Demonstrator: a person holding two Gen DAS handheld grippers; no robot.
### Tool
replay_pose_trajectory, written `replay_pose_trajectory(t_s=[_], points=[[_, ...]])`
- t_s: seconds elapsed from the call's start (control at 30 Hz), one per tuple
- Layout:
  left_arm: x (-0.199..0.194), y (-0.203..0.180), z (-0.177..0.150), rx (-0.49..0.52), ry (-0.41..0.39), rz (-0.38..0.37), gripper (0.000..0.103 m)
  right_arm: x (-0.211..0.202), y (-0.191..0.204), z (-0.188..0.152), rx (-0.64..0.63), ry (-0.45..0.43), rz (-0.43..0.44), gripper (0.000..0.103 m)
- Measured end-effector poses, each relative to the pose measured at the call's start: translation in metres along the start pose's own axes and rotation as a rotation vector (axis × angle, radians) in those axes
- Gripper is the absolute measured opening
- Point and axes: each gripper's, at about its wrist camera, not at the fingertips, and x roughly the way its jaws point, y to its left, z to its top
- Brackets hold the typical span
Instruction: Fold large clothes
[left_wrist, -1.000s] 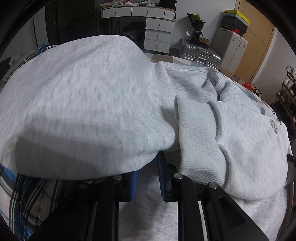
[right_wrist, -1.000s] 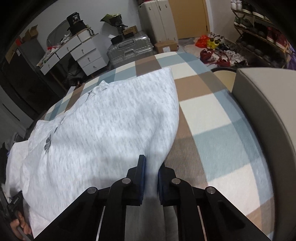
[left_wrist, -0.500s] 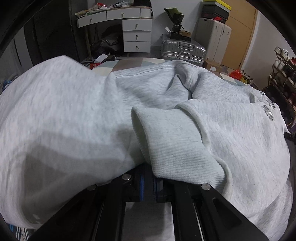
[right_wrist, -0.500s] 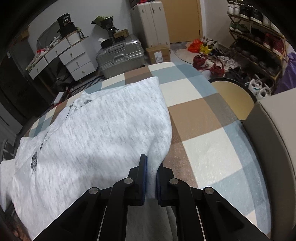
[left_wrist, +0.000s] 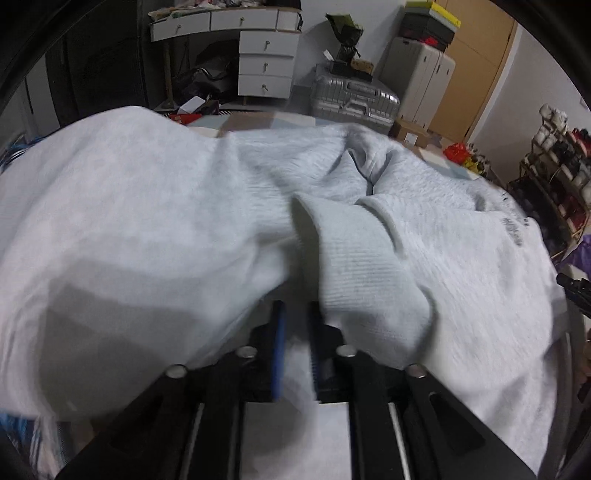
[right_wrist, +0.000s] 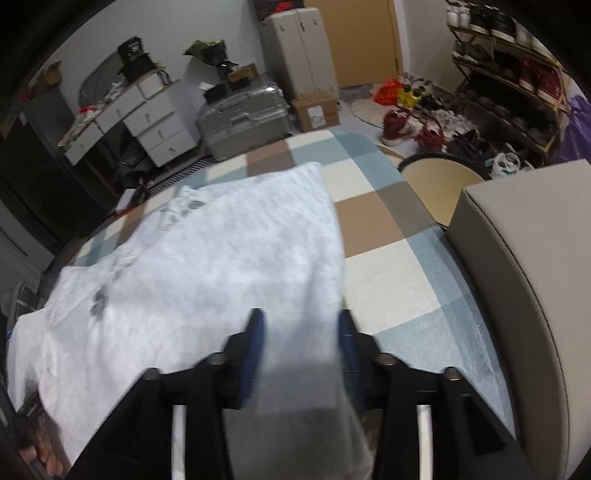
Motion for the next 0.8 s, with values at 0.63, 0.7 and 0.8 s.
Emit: replay_pose_trajectory(t_s=[0.63, 0.7, 0.8], points=[[-0.161, 0.248, -0.067, -0.635, -0.274, 0.182, 0.071, -0.112, 0.080, -0.055, -0.172, -0.123, 0.208, 0.089], [-0.153, 0.259, -0.069, -0.675, -0.256, 0.169, 0.071, -0.116, 0.081, -0.060, -0.177, -0.121, 0.207, 0.089], [-0.146, 0.266, -0.072, -0.700, -0.230, 0.146, 0.071, -0.120, 0.079, -0.066, -0.176, -0.122, 0.202, 0.089]])
